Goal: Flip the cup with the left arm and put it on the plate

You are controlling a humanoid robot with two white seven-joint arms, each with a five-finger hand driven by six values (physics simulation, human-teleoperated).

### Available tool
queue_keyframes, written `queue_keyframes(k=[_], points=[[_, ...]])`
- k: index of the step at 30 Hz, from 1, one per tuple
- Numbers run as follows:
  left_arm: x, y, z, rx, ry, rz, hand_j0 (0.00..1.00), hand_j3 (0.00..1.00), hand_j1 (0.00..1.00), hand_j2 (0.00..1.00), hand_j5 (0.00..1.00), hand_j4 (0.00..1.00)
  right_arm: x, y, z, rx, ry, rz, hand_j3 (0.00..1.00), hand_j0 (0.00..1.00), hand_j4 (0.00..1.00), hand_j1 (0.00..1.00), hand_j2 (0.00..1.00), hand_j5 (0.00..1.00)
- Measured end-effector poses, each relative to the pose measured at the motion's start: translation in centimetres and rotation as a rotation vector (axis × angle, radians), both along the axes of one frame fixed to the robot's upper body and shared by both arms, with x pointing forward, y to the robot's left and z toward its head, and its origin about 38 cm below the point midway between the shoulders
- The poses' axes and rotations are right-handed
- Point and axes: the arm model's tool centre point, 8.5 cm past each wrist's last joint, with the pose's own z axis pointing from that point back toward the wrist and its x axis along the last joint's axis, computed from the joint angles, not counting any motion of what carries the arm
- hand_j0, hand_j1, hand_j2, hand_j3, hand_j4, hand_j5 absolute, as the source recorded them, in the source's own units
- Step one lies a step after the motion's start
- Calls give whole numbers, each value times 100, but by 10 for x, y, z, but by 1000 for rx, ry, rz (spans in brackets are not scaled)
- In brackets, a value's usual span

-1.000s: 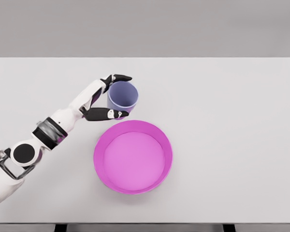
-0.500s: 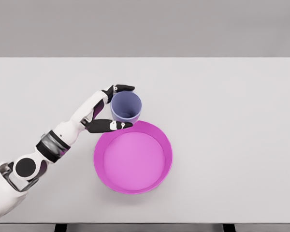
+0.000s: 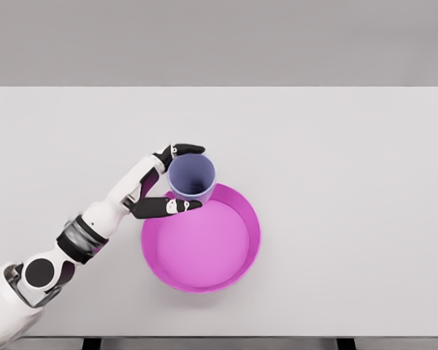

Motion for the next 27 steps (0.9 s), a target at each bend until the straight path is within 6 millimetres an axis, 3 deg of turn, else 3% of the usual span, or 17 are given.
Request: queue_keyframes(k=[27], points=[[-29, -15, -31, -72, 92, -8, 84, 84, 84, 84, 84, 84, 0, 0, 0, 0, 0, 0, 100, 100, 100, 100, 100, 100]])
